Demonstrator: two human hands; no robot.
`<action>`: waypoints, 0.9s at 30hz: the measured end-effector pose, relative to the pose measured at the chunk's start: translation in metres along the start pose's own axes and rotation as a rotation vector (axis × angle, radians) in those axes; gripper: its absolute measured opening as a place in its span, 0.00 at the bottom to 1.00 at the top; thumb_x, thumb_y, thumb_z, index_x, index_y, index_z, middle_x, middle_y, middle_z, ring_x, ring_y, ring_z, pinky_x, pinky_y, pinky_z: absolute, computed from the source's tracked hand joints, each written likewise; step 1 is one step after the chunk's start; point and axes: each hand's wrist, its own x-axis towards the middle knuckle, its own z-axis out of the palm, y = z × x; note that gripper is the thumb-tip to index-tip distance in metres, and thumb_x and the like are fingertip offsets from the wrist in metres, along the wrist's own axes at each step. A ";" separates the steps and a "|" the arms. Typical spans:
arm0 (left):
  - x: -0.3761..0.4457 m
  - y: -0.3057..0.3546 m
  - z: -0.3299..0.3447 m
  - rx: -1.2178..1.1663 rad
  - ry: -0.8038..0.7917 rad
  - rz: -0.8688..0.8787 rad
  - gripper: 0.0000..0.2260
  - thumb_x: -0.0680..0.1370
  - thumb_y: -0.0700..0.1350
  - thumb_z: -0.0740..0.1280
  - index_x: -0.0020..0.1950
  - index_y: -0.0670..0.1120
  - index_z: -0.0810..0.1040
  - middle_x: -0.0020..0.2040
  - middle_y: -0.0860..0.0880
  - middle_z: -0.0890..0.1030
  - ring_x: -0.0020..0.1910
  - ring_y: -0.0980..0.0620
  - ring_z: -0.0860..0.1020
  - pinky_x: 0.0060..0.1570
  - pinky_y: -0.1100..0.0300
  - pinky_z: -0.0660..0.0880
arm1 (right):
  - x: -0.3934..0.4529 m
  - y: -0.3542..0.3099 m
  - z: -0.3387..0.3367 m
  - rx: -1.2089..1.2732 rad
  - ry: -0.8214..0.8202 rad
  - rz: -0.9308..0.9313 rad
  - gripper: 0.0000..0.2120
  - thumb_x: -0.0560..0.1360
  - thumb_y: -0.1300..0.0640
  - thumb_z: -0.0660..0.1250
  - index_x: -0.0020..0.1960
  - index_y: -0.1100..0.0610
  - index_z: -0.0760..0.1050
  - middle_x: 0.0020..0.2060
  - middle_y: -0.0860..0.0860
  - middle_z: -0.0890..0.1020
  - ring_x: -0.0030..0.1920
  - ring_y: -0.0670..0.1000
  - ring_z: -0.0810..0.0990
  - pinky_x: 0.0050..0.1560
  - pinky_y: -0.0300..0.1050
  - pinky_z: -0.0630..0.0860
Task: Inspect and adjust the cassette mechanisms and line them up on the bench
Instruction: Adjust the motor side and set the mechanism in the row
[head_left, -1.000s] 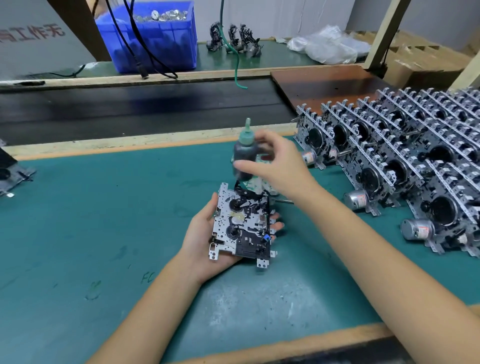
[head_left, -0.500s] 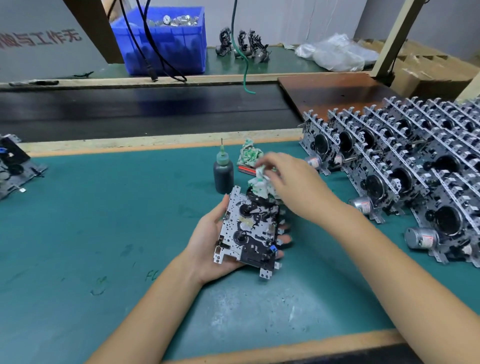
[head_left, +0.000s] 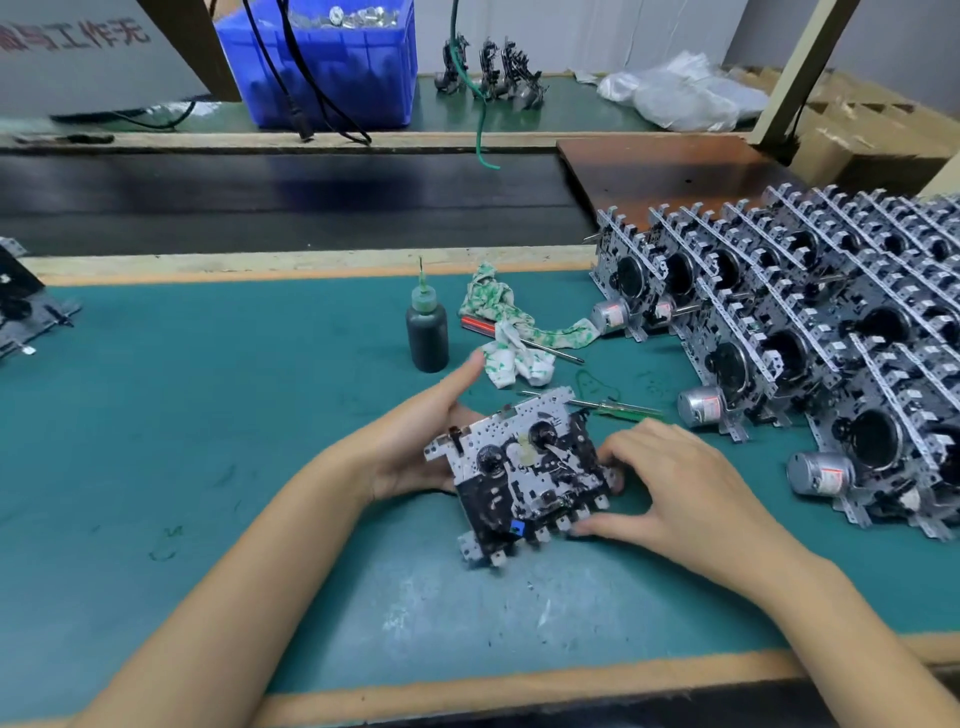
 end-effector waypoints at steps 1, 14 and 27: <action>-0.003 0.000 0.001 -0.047 0.090 0.049 0.32 0.71 0.70 0.56 0.39 0.44 0.86 0.43 0.44 0.85 0.39 0.49 0.83 0.37 0.60 0.80 | -0.003 0.000 0.002 0.044 0.027 0.019 0.27 0.60 0.25 0.58 0.39 0.48 0.68 0.33 0.40 0.70 0.38 0.45 0.68 0.37 0.36 0.61; -0.049 -0.053 0.038 1.277 0.828 0.419 0.31 0.61 0.81 0.52 0.32 0.53 0.65 0.25 0.47 0.77 0.29 0.45 0.79 0.28 0.58 0.64 | -0.009 -0.012 0.021 -0.101 0.282 -0.109 0.23 0.69 0.35 0.59 0.30 0.55 0.67 0.25 0.45 0.67 0.27 0.47 0.66 0.23 0.38 0.64; -0.037 -0.061 0.028 1.244 0.850 0.631 0.29 0.61 0.73 0.60 0.26 0.45 0.70 0.16 0.48 0.67 0.16 0.46 0.71 0.19 0.60 0.65 | -0.008 -0.009 0.030 -0.053 0.349 -0.119 0.22 0.68 0.38 0.61 0.28 0.55 0.65 0.22 0.47 0.68 0.24 0.49 0.69 0.21 0.38 0.67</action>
